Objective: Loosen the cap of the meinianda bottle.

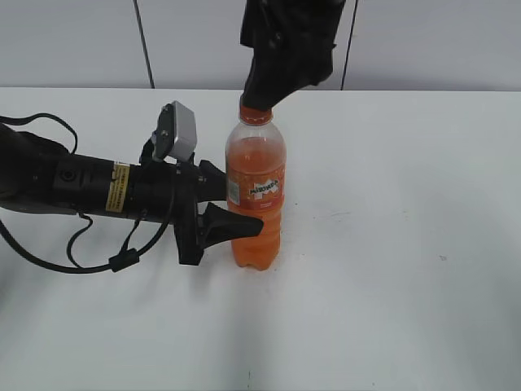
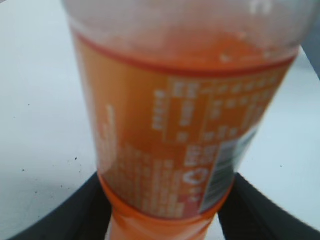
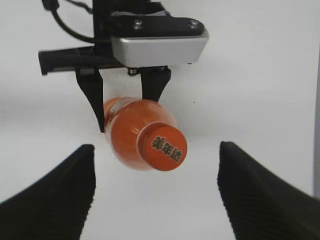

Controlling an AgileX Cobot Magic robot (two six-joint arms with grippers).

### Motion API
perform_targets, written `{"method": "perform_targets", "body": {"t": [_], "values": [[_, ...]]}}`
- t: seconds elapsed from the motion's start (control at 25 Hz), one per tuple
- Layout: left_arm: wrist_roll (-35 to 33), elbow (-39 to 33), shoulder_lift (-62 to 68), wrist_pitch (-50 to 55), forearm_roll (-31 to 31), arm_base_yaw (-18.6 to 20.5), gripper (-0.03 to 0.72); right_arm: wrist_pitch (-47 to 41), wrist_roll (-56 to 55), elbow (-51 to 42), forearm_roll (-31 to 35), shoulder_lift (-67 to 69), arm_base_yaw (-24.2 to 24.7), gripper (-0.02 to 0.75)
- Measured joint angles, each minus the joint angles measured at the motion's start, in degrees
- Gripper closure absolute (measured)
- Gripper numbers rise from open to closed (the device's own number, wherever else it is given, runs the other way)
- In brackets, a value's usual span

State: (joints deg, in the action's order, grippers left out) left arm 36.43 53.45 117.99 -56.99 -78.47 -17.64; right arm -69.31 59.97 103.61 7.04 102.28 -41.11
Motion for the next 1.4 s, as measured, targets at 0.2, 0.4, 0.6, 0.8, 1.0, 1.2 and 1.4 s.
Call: {"method": "perform_targets", "body": {"t": [0.2,0.4,0.6,0.8,1.0,1.2,1.4], "values": [[0.00,0.00,0.00,0.00,0.00,0.00,0.298,-0.06,-38.79,0.00,-0.19,-1.17,0.00,0.162],[0.00,0.00,0.00,0.00,0.00,0.00,0.298,-0.06,-66.21,0.00,-0.84,-1.17,0.00,0.197],[0.00,0.00,0.00,-0.04,0.00,0.00,0.298,-0.02,-69.43,0.00,-1.03,0.15,0.00,0.231],[0.00,0.00,0.00,-0.04,0.00,0.00,0.298,0.26,-69.61,0.00,-1.45,2.97,0.00,0.241],[0.00,0.00,0.00,-0.04,0.00,0.00,0.298,1.72,-69.66,0.00,-2.23,3.87,0.00,0.271],[0.00,0.00,0.00,-0.04,0.00,0.00,0.298,1.72,-69.66,0.00,-2.34,5.14,0.00,0.279],[0.00,0.00,0.00,-0.04,0.00,0.00,0.298,1.68,-69.73,0.00,-2.48,5.41,0.00,0.309]]}}
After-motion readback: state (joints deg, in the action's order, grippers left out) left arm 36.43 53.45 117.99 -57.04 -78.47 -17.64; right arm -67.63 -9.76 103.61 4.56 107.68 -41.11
